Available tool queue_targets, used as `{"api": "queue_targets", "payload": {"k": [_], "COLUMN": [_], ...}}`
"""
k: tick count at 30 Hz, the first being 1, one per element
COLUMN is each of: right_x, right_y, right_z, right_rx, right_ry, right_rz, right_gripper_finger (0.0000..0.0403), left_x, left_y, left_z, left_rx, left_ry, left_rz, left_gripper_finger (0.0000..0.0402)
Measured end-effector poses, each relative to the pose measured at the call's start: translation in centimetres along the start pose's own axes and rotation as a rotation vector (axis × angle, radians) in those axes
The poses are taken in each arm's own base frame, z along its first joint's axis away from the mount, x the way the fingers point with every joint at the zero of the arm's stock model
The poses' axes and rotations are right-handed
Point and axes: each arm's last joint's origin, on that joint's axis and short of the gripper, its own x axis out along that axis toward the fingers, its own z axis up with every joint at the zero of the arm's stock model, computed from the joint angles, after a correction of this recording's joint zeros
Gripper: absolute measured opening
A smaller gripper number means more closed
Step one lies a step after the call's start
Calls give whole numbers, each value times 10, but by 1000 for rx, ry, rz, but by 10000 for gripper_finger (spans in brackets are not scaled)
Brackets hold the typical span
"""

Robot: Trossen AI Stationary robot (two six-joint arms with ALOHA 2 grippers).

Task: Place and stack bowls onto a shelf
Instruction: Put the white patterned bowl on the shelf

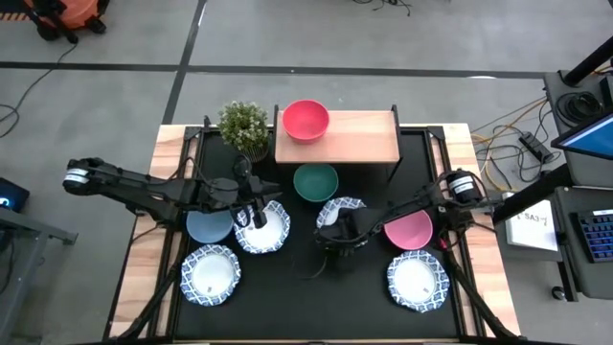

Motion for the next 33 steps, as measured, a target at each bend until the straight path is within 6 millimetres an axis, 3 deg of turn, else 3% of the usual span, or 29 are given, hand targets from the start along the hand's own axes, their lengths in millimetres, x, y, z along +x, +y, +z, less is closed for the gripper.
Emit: {"api": "queue_targets", "payload": {"k": [5,9,19,22,26,29,33], "right_x": [-16,-48,-171,-205,-237,-246,-241], "right_y": [-4,-3,-4,-11,-27,-44,-65], "right_z": [-1,-3,-28,-39,-55,-64,-66], "right_rx": [-10,-47,-144,-185,-159,-52,-1], "right_ry": [-6,-78,-476,-667,-847,-876,-785], "right_rz": [100,180,313,249,8,-216,-327], "right_gripper_finger": [13,12,12,12,12,11,9], "left_x": [0,0,0,0,0,0,0], "left_y": [0,0,0,0,0,0,0], "left_z": [2,2,2,2,2,2,3], "left_rx": [-4,-3,-5,-5,-5,-7,-8], "left_ry": [-16,-15,-17,-18,-19,-22,-24], "left_rz": [-1,-1,-1,-2,-2,-2,-2], "left_gripper_finger": [94,94,94,94,94,94,94]}}
